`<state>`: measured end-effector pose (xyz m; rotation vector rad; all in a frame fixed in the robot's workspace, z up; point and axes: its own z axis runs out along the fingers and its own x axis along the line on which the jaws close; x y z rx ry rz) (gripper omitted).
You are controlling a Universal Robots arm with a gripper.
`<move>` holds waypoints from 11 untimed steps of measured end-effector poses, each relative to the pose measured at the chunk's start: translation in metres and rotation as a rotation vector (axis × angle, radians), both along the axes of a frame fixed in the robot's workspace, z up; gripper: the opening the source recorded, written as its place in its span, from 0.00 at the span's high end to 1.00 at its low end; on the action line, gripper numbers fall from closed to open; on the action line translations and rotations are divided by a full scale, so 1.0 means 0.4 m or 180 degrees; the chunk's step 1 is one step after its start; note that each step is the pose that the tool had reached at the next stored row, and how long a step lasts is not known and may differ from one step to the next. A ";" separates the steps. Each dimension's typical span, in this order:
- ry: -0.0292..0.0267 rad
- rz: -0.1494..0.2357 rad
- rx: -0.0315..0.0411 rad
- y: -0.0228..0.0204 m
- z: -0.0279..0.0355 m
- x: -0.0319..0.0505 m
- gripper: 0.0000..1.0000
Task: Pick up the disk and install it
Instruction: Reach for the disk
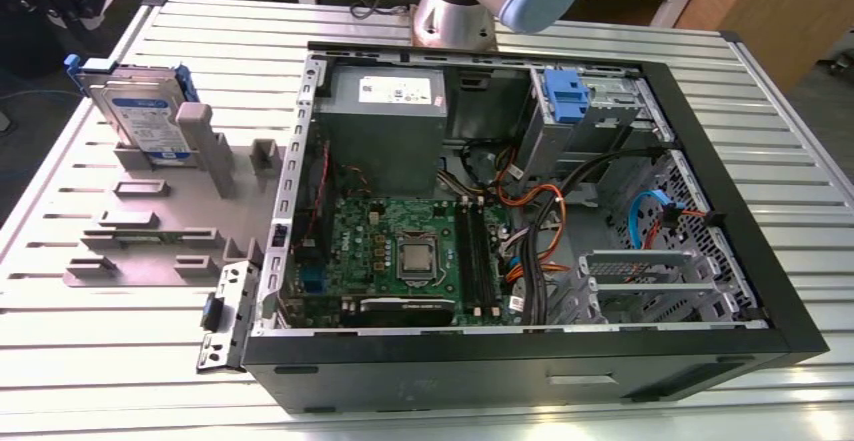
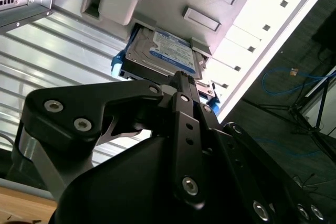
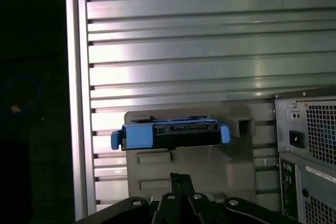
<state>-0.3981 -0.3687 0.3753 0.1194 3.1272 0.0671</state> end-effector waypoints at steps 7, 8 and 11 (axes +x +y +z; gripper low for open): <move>0.0000 0.0000 0.0000 0.016 -0.003 -0.019 0.89; 0.0001 0.0000 0.0000 0.019 -0.003 -0.021 0.89; 0.0000 0.0000 0.0000 0.030 -0.005 -0.030 0.89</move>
